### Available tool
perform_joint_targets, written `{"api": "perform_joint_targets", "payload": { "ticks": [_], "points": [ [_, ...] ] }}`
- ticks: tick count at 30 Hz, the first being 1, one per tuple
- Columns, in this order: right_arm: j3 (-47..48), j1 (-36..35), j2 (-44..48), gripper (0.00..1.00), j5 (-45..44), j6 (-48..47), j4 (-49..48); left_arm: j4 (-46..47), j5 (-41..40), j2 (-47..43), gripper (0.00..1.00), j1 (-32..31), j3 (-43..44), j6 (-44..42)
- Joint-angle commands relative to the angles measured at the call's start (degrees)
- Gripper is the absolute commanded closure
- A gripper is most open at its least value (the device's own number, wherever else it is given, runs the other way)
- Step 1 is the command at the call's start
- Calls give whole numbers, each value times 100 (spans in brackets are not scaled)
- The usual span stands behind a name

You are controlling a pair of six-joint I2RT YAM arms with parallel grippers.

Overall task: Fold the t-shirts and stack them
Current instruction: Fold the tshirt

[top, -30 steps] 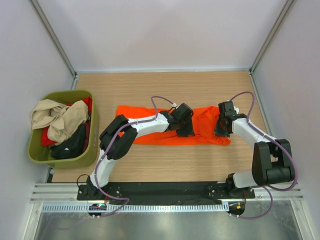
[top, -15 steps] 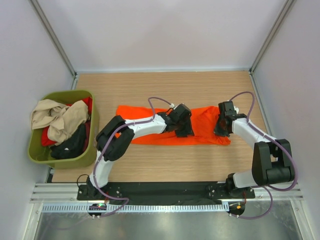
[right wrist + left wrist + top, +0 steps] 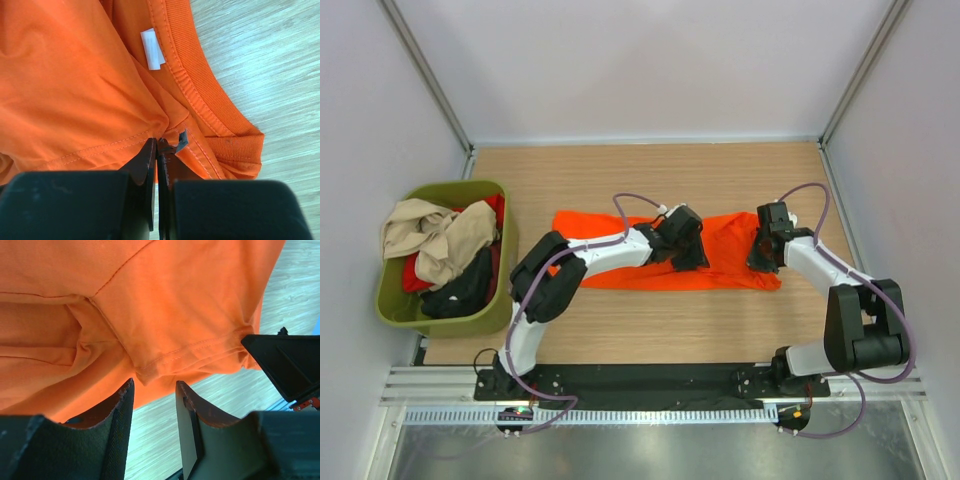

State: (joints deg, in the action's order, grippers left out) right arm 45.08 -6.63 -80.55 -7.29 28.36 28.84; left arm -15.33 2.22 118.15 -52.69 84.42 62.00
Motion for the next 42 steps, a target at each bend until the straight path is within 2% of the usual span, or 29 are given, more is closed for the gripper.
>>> {"api": "perform_joint_targets", "payload": {
  "ticks": [1,6,8,9,12,15,23,28,31,37,42],
  "points": [
    [-52,22,242,99,26,-6,-150,30,-187,120,60,13,136,76],
    [-122,22,277,99,96,21,-186,48,-108,261,60,4,268,67],
    [-131,22,303,99,131,47,-186,48,-160,270,65,13,276,58],
    [-131,13,330,99,140,56,-186,39,-178,270,68,21,268,67],
    [-87,22,382,99,131,38,-133,48,-178,209,90,22,259,49],
    [36,22,452,99,96,21,33,13,-187,103,100,30,268,41],
    [282,22,865,99,201,248,508,-628,-178,-81,100,153,628,-144],
    [142,22,1085,99,342,407,588,-989,-178,-99,97,224,707,-328],
    [10,22,1217,99,377,556,649,-1042,-73,-99,100,250,655,-346],
    [-858,22,1894,99,571,1214,369,-1288,-116,-73,100,259,584,-522],
    [-1361,13,1982,99,474,1444,-159,-1481,-169,86,100,259,602,-619]
  ]
}}
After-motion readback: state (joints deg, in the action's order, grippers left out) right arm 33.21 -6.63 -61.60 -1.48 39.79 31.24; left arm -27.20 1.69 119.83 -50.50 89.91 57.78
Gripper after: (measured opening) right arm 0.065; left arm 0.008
